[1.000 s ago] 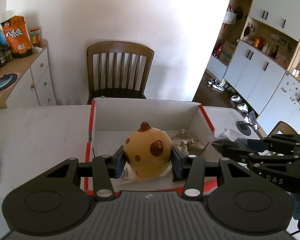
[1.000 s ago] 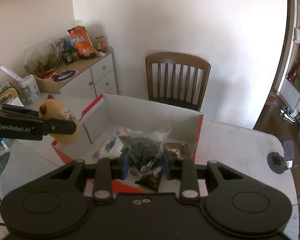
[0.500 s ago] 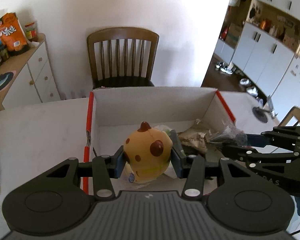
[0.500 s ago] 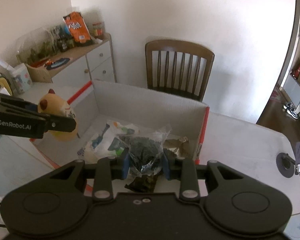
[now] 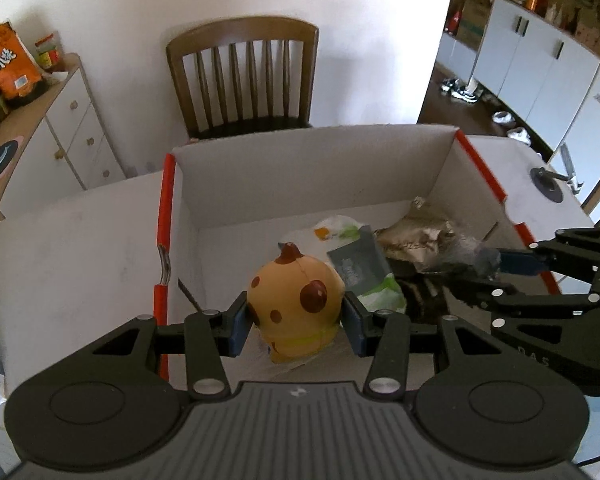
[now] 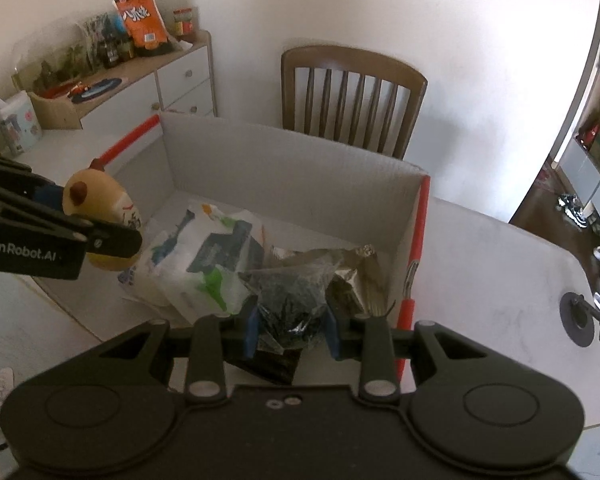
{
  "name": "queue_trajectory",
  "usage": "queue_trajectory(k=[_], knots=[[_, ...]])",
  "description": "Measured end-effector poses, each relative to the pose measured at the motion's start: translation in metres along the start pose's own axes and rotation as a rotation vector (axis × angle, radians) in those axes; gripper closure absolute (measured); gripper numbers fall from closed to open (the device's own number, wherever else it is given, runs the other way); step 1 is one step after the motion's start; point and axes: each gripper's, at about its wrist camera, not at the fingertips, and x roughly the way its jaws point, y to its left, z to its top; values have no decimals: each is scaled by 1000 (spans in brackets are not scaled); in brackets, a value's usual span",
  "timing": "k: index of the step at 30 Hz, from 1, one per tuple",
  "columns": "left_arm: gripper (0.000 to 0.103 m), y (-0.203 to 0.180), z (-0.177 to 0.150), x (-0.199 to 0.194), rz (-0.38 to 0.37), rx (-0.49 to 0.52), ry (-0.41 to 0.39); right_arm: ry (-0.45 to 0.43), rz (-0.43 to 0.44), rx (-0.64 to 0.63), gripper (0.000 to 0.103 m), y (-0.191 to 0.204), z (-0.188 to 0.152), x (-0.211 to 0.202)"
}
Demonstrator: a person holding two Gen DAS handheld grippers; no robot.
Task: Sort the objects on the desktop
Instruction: 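Lower both grippers into the box and open them to release the toy and bag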
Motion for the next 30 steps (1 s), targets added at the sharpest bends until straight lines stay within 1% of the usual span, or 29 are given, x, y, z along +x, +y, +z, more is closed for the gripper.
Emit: queue_trajectory(k=[6,13,15,18,23,24,26,27,30], knots=[[57,0,1,10,-5,9,26,21,-8,-10,71,0,-4,10],[57,-1,-6,20,-11,12,70,28,-5,-23,69,1,-7,14],[57,0,-8,21,-12,7,73,30,-2,-29,68,2,-7,14],[56,2,-8,21,-16,-7,78,27,4,-38,68,2,-8,13],[56,0,-9,18,-15,-1,73,24,-1,-34,65,0,-7,10],[55,0,-10,16,-16,-2,70,23,-2,-33,65,0,-8,10],[48,0,-10,15,-14,-8,58,20,0,-31,64,-1,-8,9],[44,0,-10,13,-10,-11,50,17,0,-29,61,-1,-8,8],[42,0,-7,7,-13,-19,35,10,9,-24,59,-2,-8,5]])
